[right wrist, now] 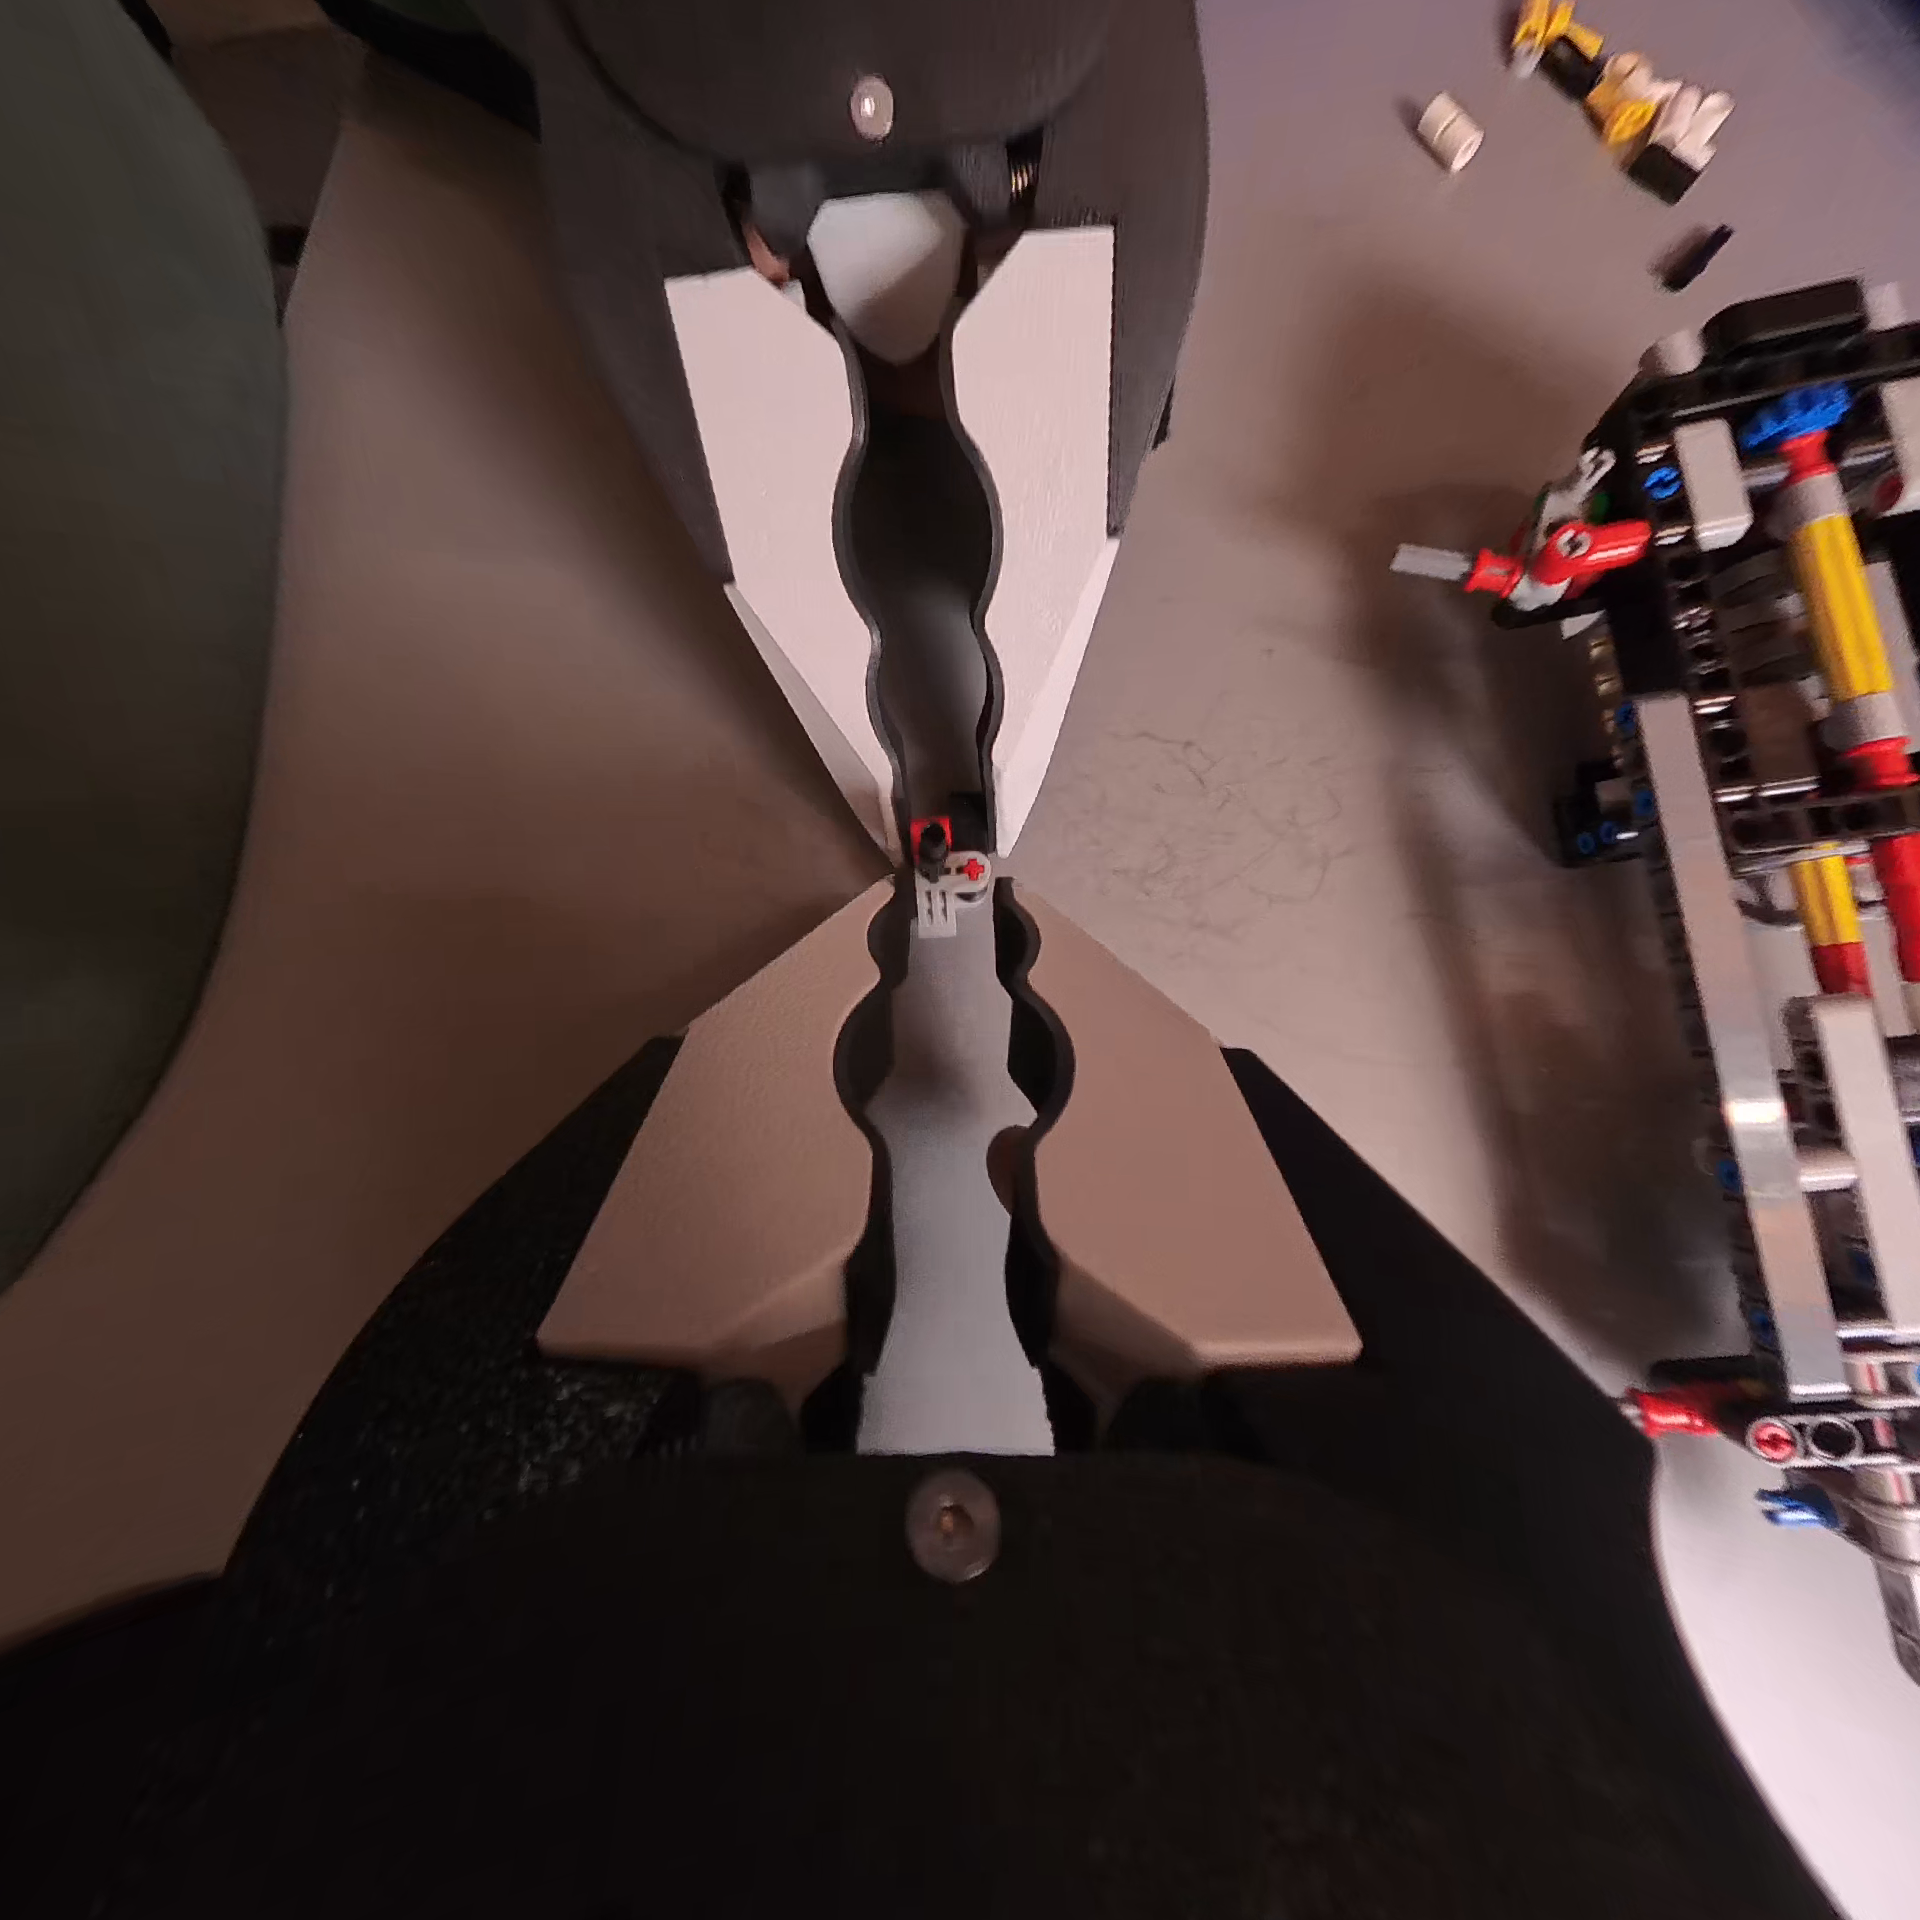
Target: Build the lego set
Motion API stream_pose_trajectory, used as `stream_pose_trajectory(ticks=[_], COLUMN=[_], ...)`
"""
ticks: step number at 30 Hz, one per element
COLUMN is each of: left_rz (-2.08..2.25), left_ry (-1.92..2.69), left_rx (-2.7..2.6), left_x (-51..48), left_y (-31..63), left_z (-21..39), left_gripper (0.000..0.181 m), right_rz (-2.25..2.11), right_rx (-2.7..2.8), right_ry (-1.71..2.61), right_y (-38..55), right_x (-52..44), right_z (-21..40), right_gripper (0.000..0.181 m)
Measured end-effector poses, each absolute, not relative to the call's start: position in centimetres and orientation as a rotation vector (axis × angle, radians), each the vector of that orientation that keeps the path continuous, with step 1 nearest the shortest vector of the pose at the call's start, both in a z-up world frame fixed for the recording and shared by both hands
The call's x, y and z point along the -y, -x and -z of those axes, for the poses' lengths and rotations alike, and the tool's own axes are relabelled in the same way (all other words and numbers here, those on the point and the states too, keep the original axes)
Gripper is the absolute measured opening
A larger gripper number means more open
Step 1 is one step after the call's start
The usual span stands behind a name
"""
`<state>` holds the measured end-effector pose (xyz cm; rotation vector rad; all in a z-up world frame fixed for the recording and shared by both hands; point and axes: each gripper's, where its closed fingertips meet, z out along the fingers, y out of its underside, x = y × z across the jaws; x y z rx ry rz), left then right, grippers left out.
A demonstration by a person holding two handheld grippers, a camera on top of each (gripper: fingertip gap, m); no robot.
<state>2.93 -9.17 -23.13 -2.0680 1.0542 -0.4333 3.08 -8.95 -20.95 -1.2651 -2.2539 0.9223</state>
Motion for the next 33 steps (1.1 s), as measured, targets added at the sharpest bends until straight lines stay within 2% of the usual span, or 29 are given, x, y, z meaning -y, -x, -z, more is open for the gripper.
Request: stream_pose_trajectory(ticks=[14,20,33], left_rz=[0.444,0.439,0.445], left_ry=[2.101,2.1,2.083], left_rx=[-1.049,-1.05,-1.068], left_x=[8.9,8.8,8.7], left_y=[-3.0,-2.9,-3.1], left_z=[23.2,23.1,23.1], left_gripper=[0.014,0.014,0.014], right_rz=[-0.862,-0.828,-0.798], right_rx=[2.267,2.307,2.334], right_ry=[1.271,1.31,1.283], right_y=[-2.9,-3.7,-3.5], right_x=[9.1,8.4,8.7], right_z=[21.0,22.1,22.9], right_gripper=[0.003,0.01,0.004])
